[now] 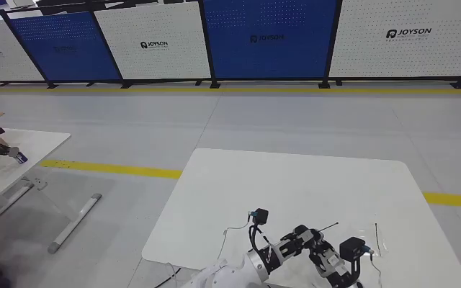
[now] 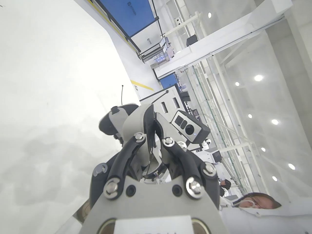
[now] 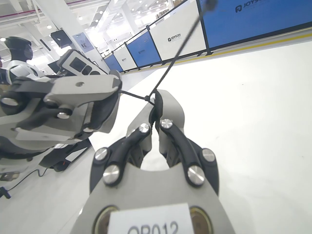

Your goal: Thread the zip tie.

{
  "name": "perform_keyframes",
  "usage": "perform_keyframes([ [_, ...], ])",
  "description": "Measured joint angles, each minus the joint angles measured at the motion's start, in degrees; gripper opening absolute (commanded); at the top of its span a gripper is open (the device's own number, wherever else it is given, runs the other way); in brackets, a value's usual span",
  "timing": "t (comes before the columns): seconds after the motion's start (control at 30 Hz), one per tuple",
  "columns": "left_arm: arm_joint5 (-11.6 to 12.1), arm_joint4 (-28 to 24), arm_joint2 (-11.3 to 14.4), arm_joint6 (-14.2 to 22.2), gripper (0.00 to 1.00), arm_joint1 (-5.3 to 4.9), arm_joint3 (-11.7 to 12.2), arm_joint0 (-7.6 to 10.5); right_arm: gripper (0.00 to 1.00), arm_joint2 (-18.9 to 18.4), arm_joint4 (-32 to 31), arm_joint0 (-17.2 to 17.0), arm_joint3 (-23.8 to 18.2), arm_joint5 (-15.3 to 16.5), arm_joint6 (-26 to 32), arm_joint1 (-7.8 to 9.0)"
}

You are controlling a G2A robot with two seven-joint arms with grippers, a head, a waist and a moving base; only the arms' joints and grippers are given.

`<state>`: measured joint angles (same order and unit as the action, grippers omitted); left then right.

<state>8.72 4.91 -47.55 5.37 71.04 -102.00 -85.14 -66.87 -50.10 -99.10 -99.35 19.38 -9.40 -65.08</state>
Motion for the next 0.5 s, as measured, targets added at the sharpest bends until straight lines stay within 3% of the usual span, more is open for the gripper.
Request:
perform_keyframes([
  [0.5, 6.31, -0.86, -1.3, 1.6, 0.0, -0.61, -1.38, -1.45, 0.0, 0.92, -0.81, 0.64, 1.0, 0.11, -0.04, -0.45],
])
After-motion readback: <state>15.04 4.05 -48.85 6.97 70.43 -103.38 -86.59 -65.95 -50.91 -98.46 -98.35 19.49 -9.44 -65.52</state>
